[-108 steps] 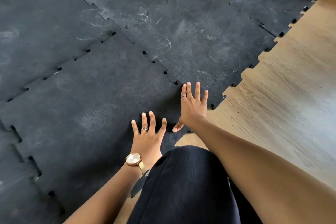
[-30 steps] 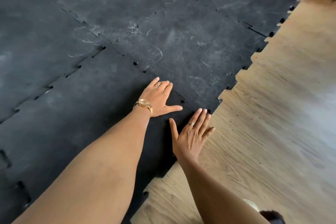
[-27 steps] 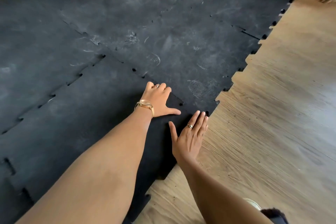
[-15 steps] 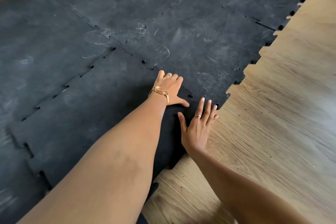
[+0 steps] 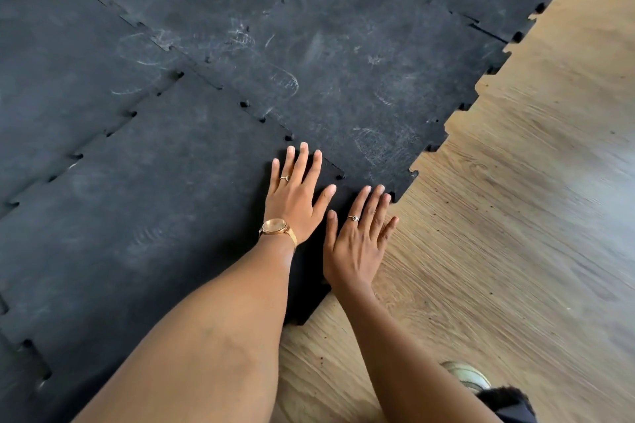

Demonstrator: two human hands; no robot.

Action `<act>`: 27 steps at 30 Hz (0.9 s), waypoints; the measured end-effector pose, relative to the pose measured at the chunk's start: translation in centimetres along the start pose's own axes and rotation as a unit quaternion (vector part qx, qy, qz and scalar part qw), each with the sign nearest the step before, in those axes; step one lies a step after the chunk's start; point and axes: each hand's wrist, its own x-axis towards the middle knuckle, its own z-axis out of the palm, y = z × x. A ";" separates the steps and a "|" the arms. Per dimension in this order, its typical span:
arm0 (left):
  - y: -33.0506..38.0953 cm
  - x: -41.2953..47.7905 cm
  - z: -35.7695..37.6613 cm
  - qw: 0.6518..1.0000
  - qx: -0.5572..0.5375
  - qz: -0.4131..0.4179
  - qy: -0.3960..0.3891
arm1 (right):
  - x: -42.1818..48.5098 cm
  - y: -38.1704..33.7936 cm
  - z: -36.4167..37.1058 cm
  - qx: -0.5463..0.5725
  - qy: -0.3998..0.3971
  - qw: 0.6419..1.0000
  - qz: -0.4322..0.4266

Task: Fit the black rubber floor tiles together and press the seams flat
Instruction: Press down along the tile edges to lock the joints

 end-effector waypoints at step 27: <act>-8.2 0.7 -2.6 0.896 -0.007 -0.434 0.097 | 12.6 -5.1 -4.0 0.067 0.067 0.992 0.081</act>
